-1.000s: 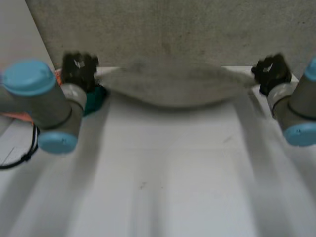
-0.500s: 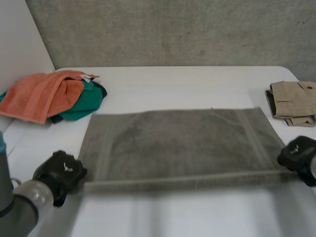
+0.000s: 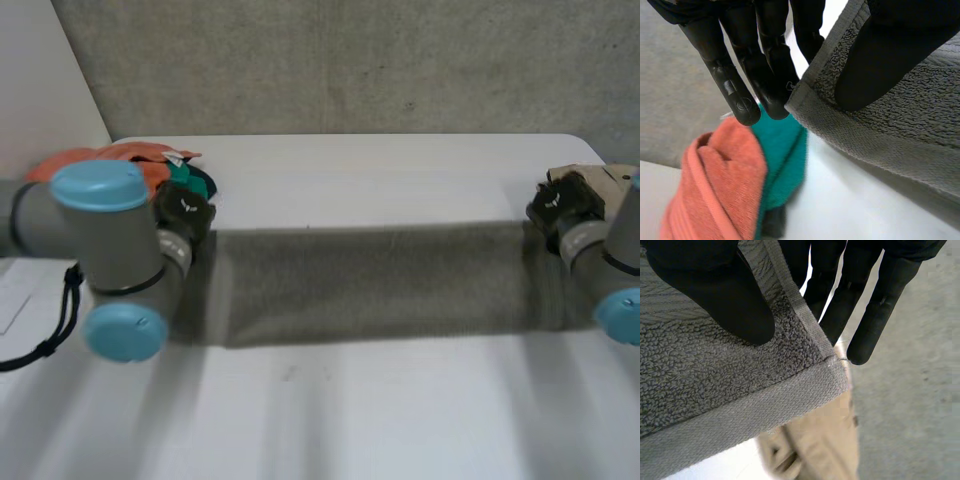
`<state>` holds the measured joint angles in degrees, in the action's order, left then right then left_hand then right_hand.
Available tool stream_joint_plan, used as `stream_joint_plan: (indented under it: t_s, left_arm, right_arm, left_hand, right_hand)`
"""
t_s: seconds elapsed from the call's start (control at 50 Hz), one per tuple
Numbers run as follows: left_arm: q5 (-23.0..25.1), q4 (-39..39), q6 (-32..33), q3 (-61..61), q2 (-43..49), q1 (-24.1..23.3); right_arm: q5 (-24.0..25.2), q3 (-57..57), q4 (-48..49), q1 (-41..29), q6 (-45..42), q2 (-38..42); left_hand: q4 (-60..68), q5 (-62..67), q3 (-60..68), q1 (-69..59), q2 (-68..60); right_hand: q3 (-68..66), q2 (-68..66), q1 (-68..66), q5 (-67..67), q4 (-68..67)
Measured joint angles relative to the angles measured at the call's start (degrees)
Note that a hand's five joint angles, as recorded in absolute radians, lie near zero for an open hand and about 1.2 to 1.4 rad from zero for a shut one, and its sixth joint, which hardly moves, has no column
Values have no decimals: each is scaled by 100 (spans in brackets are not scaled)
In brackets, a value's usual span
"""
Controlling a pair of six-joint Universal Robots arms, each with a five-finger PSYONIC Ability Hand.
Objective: Fold the laundry.
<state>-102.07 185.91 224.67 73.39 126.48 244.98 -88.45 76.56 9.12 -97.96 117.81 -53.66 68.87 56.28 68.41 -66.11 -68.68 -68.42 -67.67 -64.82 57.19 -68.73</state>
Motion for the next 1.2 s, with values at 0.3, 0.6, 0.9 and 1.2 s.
stream_joint_plan:
  t_s: [0.3, 0.6, 0.9, 1.2]
  left_arm:
    - [-619, 139, 23, -1930, 1168, -389]
    - [-788, 159, -694, -368, 97, -683]
    - [-751, 353, -1032, 374, -199, -663]
    - [-733, 408, -1031, 646, -752, -656]
  right_arm:
    - [-12, -1463, 1157, -155, 672, 1255]
    - [1022, 483, -570, 588, 2214, -663]
    - [1635, 754, -587, 1313, 2044, -114]
    - [914, 833, -413, 2448, 1163, -444]
  left_hand:
    - [-5724, -5344, -5643, 5524, 5691]
    - [-5725, -5344, -5643, 5524, 5700]
    - [-5725, -5343, -5644, 5524, 5700]
    - [-5725, -5344, -5643, 5524, 5700]
  right_hand:
    - [5632, 5544, 5149, -5469, 5657]
    - [5264, 5200, 4970, -5122, 5319]
    - [2978, 2889, 2591, -2849, 3016]
    - [41, 42, 152, -117, 19]
